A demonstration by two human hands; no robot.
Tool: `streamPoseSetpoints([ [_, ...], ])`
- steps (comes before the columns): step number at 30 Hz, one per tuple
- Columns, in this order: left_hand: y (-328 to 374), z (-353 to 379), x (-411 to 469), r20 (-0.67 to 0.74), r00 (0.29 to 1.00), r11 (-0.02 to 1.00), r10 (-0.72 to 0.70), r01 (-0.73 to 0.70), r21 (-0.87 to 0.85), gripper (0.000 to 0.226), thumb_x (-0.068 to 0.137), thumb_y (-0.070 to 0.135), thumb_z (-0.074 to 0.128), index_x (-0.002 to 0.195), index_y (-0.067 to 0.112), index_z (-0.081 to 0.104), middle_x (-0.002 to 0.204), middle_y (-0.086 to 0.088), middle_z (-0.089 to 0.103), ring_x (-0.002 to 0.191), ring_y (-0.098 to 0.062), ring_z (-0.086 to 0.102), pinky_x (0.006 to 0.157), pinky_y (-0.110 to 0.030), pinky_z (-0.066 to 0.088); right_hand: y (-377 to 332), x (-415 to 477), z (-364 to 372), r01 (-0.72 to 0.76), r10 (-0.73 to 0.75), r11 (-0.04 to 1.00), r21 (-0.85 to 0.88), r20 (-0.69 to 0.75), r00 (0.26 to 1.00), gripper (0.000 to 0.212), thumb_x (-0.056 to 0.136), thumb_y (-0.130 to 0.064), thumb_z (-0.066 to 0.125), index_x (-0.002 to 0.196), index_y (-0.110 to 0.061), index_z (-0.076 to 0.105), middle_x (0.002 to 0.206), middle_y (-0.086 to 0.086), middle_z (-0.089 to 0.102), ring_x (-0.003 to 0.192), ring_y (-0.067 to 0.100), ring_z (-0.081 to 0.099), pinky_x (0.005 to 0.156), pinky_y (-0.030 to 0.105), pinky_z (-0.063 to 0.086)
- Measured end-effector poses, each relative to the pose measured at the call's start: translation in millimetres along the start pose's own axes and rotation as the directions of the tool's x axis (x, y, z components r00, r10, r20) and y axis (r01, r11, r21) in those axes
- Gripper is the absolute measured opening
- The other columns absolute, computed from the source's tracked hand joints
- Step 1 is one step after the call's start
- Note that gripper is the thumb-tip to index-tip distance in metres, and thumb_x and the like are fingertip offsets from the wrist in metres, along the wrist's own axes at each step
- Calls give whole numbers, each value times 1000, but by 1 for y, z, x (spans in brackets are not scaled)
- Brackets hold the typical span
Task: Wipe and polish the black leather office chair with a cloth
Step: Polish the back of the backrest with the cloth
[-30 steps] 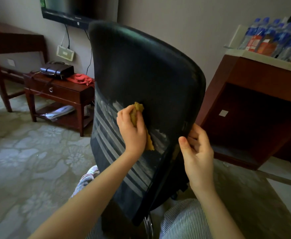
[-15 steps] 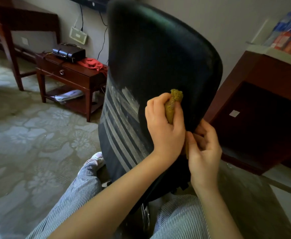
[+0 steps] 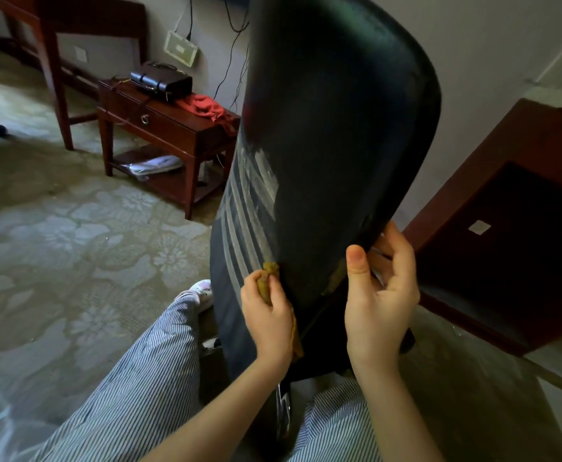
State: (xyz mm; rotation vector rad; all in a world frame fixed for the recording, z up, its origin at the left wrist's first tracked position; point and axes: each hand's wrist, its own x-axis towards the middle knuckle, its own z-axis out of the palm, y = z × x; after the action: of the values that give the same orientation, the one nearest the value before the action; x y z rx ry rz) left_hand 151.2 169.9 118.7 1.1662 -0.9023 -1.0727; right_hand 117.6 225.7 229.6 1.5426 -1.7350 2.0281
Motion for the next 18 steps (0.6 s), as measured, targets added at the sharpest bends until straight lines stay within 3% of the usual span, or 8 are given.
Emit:
streamPoseSetpoints([
  [4,17,1,-10,9,999,999,-38,38,11,5,95,20,48,92,24,48,90,4,52,83,0,48,72,-16,34,2,0,2,15,-16,1000,-15,-12,1000,37,85,-19,58,112,-40,44,106,-15,58,97,-7,60,75,6,47],
  [7,53,5,-13,28,997,996,68,-66,-64,3,95,24,49,92,26,48,93,-3,54,84,-5,51,70,-10,37,3,2,2,26,-27,999,-22,-11,1000,36,86,-20,58,113,-40,43,108,-18,56,97,-8,59,76,7,47],
  [12,103,14,-14,38,952,937,304,-291,-195,19,89,36,45,94,19,51,87,-3,52,78,-14,52,71,-30,45,3,-2,-2,12,-10,999,-30,35,999,35,87,-35,53,120,-39,43,117,-16,56,106,2,59,83,17,51],
  [16,88,12,-6,15,927,909,374,-363,-205,17,89,37,46,97,23,51,88,-4,55,80,-17,54,73,-33,46,6,-4,-7,35,-28,997,-74,92,995,39,86,-37,52,122,-49,40,120,-20,53,111,3,57,86,17,49],
  [18,66,11,2,14,944,936,329,-324,-141,10,89,35,48,95,26,50,89,-3,56,83,-16,55,75,-28,45,9,-5,-9,50,-40,994,-98,104,994,42,87,-36,52,123,-55,41,119,-25,51,110,0,56,86,15,47],
])
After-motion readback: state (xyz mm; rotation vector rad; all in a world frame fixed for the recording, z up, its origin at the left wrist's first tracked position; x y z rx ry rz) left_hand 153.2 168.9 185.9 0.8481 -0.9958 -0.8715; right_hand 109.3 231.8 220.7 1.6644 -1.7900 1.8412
